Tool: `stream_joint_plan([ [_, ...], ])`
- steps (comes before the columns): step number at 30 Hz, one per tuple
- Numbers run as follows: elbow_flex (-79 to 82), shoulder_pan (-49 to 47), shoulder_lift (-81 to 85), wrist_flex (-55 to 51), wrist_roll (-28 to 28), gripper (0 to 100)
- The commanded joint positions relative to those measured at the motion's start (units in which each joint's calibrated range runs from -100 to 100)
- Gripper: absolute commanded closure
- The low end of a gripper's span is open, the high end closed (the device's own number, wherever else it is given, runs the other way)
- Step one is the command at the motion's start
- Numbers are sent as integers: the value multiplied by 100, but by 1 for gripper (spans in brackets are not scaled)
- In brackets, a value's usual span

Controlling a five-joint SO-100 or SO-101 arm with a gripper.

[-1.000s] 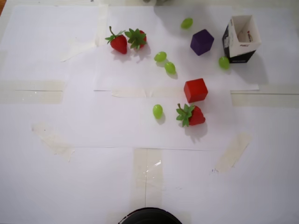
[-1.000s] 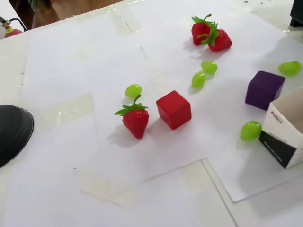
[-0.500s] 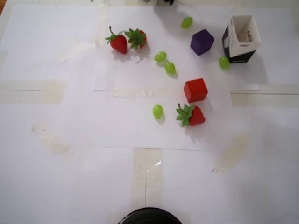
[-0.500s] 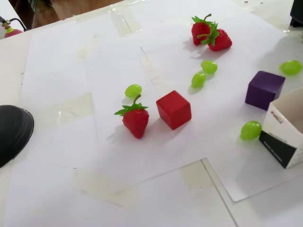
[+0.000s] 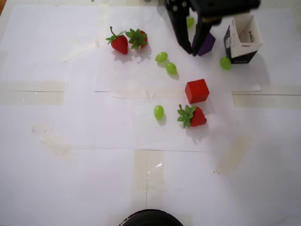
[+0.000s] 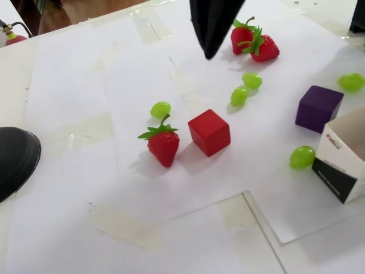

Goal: Put the red cube on top of the purple cube

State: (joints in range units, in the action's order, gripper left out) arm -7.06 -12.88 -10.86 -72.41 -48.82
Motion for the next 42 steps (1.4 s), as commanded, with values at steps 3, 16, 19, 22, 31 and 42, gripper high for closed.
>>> stream_joint_plan([
  [3, -594, -94, -324, 223, -24, 100],
  [16, -703, -366, -677, 346, 20, 84],
  [19, -703, -417, -771, 444, 93, 78],
  [22, -703, -484, -866, 591, 142, 72],
  [31, -685, -638, -1287, 877, -83, 69],
  [42, -676, -601, -1717, 1073, -73, 70],
])
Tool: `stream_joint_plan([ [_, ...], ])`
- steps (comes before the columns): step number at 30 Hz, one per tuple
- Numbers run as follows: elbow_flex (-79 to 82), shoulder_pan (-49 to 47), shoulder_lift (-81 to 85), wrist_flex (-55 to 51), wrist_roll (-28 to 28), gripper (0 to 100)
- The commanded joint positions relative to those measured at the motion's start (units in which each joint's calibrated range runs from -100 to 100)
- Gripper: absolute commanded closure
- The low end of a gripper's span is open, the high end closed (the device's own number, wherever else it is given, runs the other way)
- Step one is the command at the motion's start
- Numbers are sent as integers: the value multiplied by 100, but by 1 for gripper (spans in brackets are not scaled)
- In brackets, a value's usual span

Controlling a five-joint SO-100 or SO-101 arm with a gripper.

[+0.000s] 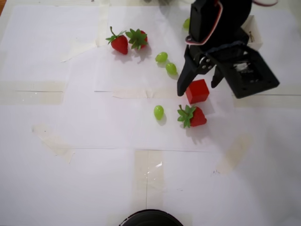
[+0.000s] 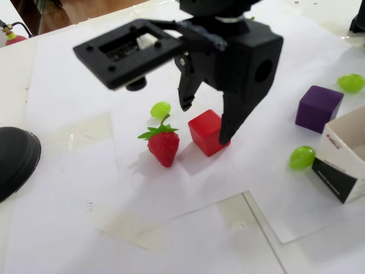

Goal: Put the red cube on top of the purple cube

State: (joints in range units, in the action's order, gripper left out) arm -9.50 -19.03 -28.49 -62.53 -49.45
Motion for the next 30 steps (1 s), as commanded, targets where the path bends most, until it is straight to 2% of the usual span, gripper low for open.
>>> stream_joint_plan([
  [1, -432, 20, 11, 109, -10, 70],
  [21, -168, 42, -178, 420, -83, 72],
  [30, -141, 57, -161, 248, -107, 78],
])
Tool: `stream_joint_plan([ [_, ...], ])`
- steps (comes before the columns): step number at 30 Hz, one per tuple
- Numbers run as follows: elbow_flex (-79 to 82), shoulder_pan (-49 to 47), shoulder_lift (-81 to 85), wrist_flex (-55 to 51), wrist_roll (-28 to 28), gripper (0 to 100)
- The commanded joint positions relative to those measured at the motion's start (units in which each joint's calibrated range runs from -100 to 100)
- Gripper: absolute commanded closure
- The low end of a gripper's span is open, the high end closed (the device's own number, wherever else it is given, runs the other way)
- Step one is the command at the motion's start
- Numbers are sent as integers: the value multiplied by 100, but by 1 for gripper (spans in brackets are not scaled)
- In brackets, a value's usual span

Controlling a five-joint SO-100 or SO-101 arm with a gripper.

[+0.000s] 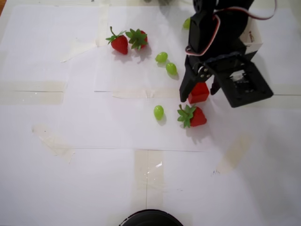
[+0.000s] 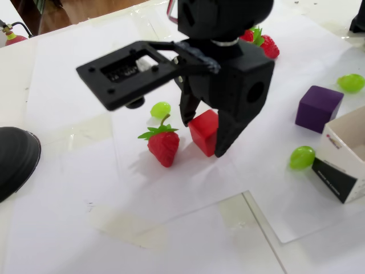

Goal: Put the red cube on top of the purple cube

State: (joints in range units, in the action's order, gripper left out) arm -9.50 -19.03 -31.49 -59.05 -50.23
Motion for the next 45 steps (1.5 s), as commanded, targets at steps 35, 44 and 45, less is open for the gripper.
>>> stream_joint_plan([
  [35, -395, 35, 3621, -3400, 396, 93],
  [44, 2459, -421, 5092, -2363, 317, 94],
  [45, 2623, -436, 5135, -2265, 337, 94],
])
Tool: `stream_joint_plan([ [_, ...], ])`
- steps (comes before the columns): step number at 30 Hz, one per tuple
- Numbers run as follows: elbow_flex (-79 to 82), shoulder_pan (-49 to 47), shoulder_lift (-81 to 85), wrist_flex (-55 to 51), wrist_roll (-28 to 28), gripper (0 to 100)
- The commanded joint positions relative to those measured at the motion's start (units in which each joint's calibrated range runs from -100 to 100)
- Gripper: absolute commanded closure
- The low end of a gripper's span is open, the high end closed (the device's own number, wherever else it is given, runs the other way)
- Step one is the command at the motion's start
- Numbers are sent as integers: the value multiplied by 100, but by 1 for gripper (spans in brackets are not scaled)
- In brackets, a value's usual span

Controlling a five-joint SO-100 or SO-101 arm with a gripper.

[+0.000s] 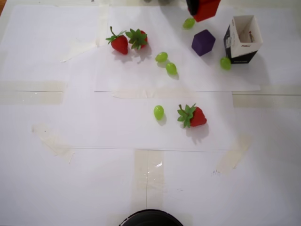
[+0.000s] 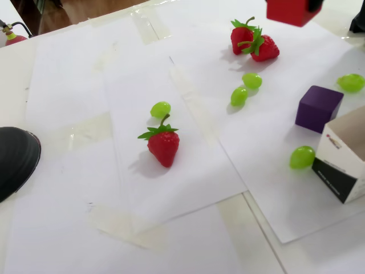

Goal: Put the red cube on top of the purple cube

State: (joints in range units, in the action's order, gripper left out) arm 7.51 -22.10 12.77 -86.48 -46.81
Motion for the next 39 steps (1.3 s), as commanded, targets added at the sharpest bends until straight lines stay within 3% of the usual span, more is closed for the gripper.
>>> stream_joint_plan([
  [1, 1122, -143, 735, 584, 15, 94],
  [15, 2413, -481, 692, 1769, -15, 94],
  [39, 2458, -731, 297, 1982, -127, 94],
])
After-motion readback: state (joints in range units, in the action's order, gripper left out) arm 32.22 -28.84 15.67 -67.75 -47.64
